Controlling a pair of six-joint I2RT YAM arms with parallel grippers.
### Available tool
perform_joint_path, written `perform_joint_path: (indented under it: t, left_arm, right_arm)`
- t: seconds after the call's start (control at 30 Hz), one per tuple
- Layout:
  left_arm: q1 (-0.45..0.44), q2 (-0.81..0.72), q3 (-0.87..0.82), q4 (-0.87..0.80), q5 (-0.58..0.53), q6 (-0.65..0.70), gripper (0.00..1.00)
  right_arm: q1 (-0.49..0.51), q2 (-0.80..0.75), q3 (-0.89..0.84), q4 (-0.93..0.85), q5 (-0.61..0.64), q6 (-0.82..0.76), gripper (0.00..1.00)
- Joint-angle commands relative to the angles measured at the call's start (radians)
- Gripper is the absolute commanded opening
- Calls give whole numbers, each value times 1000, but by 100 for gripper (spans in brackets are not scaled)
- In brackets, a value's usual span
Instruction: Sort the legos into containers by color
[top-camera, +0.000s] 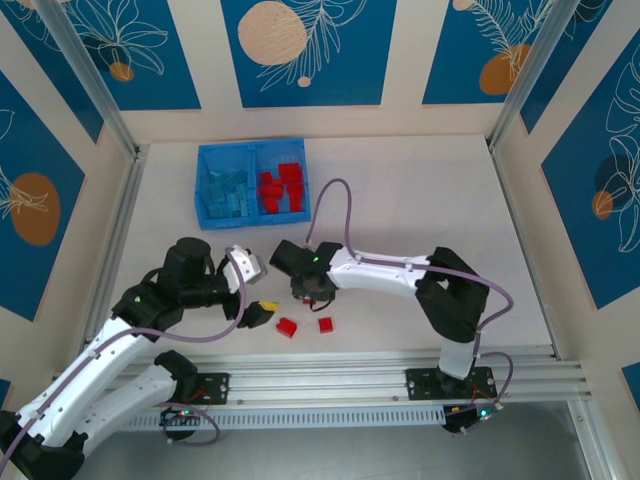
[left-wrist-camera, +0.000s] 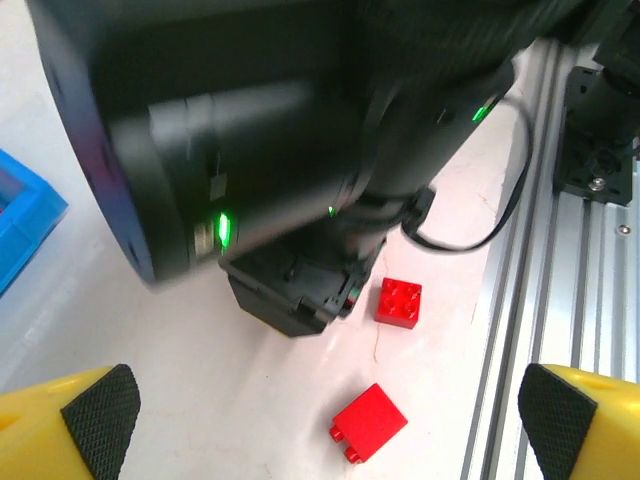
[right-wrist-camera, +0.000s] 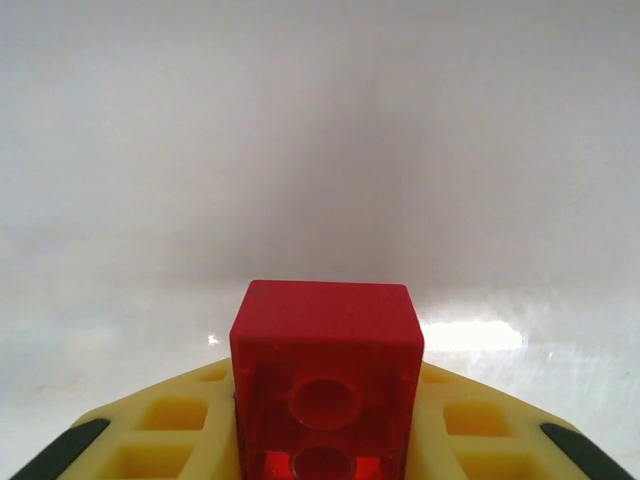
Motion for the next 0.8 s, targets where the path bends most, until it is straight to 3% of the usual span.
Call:
perform_joint_path:
  t: [0.0, 0.17, 0.3, 0.5, 0.77]
  left_arm:
    - [-8, -27, 5, 12, -95, 5, 100]
    - [-6, -95, -4, 20, -387, -26, 100]
    - [3, -140, -13, 13, -571, -49, 100]
    - [12, -168, -12, -9, -653, -64, 100]
    - [25, -199, -15, -7, -658, -68, 100]
  right_arm:
    - [-14, -68, 71, 110, 157, -267, 29]
    - [-68, -36, 193, 286, 143, -605, 30]
    - [-151, 103, 386, 325, 87, -750, 30]
    - [-265, 395, 754, 252, 39, -835, 30]
    - [-329, 737, 1236, -4, 35, -816, 31]
